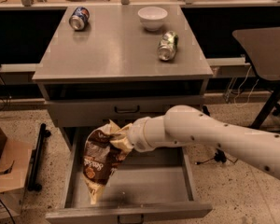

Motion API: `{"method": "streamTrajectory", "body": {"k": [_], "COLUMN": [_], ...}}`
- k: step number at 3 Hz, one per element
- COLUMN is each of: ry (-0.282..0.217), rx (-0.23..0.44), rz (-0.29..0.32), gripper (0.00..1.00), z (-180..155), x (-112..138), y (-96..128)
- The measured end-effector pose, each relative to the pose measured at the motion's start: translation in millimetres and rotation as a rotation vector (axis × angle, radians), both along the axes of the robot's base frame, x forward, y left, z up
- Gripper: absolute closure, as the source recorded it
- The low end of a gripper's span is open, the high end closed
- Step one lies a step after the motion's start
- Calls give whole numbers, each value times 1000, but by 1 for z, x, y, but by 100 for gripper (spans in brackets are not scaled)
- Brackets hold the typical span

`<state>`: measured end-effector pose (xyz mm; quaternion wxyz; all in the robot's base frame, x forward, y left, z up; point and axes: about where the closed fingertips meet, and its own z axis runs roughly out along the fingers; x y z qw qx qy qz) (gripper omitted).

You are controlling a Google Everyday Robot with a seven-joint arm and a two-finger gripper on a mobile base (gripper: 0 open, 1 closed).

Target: Pick brown chip bag from middle drawer and place on counter

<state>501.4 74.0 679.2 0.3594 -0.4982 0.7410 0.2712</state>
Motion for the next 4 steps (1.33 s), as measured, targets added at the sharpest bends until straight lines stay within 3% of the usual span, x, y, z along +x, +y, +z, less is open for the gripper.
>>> {"method": "streamTrajectory", "body": {"k": [1,2,3,4], "ry": [-179,-421,-520,-518], "rx": [18,-61,-167,-283], "rz": [33,68,69,22], "gripper": [100,100,100,100], "z": [89,220,300,364], "x": [23,57,86,135], "y": [-32,-53,-58,-74]}}
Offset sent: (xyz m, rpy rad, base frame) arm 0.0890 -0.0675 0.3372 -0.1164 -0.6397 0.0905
